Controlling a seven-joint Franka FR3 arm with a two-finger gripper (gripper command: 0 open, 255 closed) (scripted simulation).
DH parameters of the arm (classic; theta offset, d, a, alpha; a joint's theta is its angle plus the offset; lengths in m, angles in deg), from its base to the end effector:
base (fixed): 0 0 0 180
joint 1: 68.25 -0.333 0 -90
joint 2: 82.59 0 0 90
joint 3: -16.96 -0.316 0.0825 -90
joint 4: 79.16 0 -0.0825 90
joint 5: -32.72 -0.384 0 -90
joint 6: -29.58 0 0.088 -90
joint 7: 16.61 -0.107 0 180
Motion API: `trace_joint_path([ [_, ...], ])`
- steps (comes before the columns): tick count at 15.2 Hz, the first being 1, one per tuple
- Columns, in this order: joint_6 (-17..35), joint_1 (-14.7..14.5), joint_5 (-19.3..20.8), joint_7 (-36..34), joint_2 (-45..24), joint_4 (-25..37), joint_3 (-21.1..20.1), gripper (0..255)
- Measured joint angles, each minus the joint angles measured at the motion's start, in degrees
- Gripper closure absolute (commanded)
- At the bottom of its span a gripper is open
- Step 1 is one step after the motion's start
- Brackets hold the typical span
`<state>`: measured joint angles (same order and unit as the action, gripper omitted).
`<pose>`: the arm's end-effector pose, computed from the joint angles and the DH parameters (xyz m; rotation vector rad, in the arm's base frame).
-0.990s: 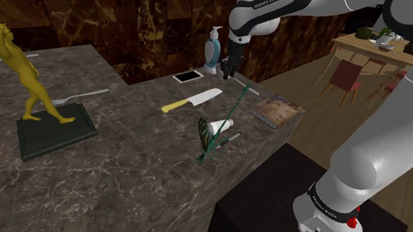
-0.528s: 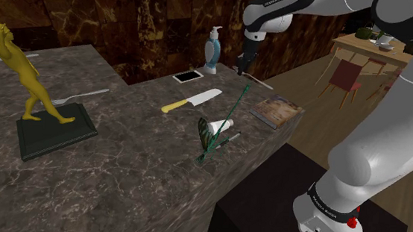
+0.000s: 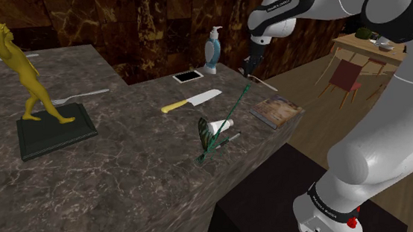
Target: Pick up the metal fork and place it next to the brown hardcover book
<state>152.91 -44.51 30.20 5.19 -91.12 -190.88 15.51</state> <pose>0.5514 -0.2246 0.4090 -3.1216 0.0501 -0.1019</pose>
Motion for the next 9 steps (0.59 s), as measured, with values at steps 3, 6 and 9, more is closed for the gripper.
trace_joint_path([
  [3,2.0,0.0,0.0,0.0,-1.0,-1.1,0.0,255],
  [6,4.2,-0.1,0.0,0.1,-1.8,-2.3,-0.1,255],
  [9,6.3,-0.1,-0.1,0.2,-3.1,-3.2,-0.1,255],
])
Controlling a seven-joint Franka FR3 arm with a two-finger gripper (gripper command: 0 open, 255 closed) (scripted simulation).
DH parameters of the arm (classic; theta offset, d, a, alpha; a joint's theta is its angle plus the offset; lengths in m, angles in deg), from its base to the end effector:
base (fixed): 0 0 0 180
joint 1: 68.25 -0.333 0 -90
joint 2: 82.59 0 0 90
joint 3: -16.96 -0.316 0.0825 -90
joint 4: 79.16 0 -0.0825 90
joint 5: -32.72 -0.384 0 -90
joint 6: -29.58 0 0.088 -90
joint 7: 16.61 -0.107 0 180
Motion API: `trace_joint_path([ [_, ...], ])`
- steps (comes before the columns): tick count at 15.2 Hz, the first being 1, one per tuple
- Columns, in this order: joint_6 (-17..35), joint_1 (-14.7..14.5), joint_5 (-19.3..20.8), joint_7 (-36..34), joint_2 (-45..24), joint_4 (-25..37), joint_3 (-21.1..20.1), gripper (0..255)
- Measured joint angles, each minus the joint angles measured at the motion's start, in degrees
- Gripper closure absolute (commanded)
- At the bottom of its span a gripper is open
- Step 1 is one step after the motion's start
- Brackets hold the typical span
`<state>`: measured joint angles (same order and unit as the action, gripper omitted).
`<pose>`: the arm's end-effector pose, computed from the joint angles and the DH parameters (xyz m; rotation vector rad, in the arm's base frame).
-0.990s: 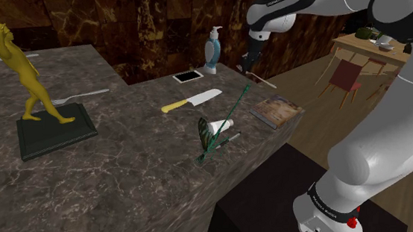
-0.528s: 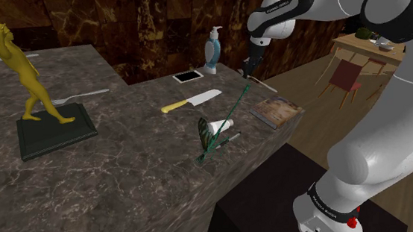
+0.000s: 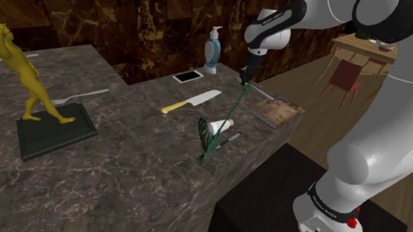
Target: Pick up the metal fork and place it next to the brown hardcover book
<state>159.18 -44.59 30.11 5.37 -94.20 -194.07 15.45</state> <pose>0.5520 -0.2239 0.3617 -3.1216 0.0496 -0.1019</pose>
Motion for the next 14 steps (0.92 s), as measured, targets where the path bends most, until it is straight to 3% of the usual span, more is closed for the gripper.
trace_joint_path([
  [8,1.8,0.0,0.0,0.1,-0.9,-0.9,0.0,255],
  [9,1.8,0.0,0.0,0.1,-1.0,-0.9,0.0,0],
  [14,1.8,0.0,0.0,0.1,-1.0,-0.9,0.0,0],
])
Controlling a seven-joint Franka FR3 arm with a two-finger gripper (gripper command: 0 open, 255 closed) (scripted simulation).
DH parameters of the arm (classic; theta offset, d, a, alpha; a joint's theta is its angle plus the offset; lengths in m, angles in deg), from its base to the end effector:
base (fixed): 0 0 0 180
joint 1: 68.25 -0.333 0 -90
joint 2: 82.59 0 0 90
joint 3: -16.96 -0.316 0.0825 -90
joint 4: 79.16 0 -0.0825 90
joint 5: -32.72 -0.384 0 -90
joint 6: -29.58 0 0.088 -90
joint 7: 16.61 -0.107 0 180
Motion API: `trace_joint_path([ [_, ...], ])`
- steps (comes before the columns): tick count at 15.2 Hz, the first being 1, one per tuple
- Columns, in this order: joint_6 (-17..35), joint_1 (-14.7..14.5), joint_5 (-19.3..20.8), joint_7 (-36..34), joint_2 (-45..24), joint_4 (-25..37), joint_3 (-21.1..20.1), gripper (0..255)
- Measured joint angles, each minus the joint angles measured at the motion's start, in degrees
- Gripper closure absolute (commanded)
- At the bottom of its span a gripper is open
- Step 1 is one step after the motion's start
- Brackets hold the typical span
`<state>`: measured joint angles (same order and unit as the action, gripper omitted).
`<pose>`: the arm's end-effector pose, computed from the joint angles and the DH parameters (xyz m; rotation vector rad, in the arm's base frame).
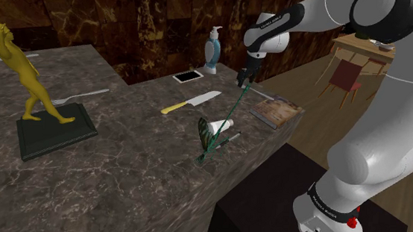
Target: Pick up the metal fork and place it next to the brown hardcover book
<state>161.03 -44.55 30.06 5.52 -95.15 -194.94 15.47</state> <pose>0.5513 -0.2245 0.3480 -3.1218 0.0499 -0.1028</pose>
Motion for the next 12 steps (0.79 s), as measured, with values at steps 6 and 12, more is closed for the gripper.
trace_joint_path([
  [6,-5.6,0.2,0.1,0.0,3.5,2.2,0.1,0],
  [12,-6.4,0.2,0.1,0.0,3.9,2.5,0.1,0],
])
